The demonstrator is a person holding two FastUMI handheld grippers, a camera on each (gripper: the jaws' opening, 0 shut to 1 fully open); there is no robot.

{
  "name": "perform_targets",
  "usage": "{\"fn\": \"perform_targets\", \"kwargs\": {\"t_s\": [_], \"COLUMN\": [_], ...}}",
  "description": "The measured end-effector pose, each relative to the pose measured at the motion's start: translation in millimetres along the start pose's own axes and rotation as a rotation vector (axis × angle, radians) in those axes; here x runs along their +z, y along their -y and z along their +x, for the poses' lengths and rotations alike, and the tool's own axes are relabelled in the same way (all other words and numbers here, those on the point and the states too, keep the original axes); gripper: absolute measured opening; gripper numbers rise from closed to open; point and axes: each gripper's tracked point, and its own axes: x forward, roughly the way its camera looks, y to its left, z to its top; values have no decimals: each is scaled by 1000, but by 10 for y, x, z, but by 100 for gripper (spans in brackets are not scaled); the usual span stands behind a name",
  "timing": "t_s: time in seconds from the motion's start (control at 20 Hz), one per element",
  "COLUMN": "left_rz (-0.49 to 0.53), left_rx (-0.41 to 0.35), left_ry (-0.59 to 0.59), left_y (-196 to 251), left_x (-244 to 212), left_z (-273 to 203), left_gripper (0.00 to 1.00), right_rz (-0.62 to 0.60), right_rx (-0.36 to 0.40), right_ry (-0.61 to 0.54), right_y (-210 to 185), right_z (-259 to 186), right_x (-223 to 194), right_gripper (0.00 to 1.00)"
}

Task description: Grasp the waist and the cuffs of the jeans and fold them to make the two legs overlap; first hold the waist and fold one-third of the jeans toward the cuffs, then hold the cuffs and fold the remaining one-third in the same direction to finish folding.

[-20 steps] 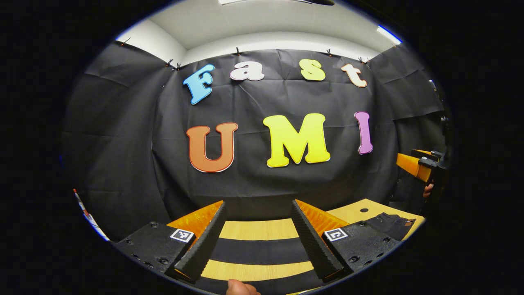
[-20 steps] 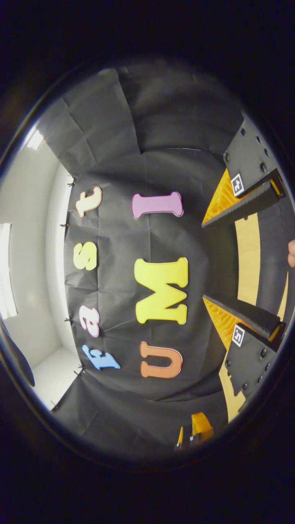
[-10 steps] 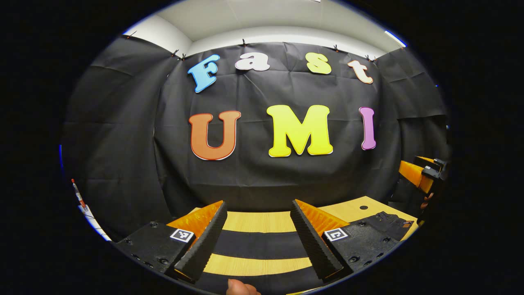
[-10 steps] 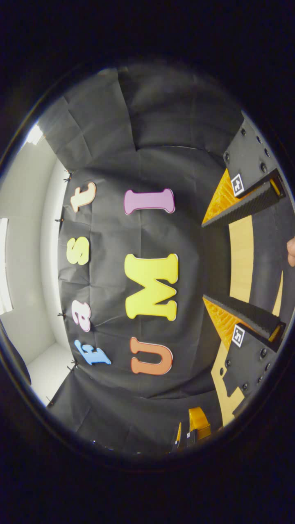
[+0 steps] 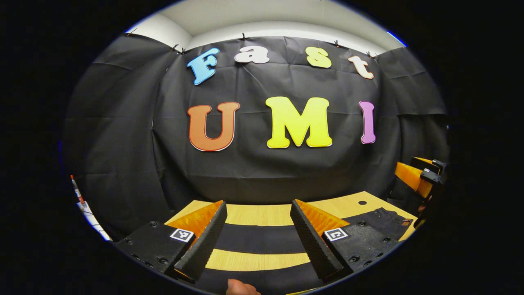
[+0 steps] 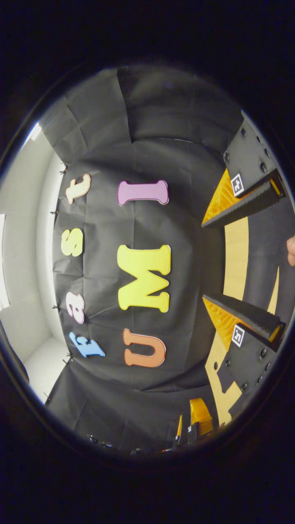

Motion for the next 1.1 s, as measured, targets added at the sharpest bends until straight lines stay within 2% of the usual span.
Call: {"fn": "perform_targets", "kwargs": {"t_s": [0.8, 1.1], "left_rz": [-1, 4], "left_rx": [27, 27], "left_ry": [-1, -1], "left_y": [-57, -71], "left_x": [12, -6], "left_z": [9, -31], "left_gripper": [100, 100], "right_rz": [13, 16], "right_rx": [26, 22], "right_ry": [-7, -6], "right_y": [-70, -51], "right_z": [86, 57], "right_x": [-27, -24], "right_gripper": [95, 97]}}
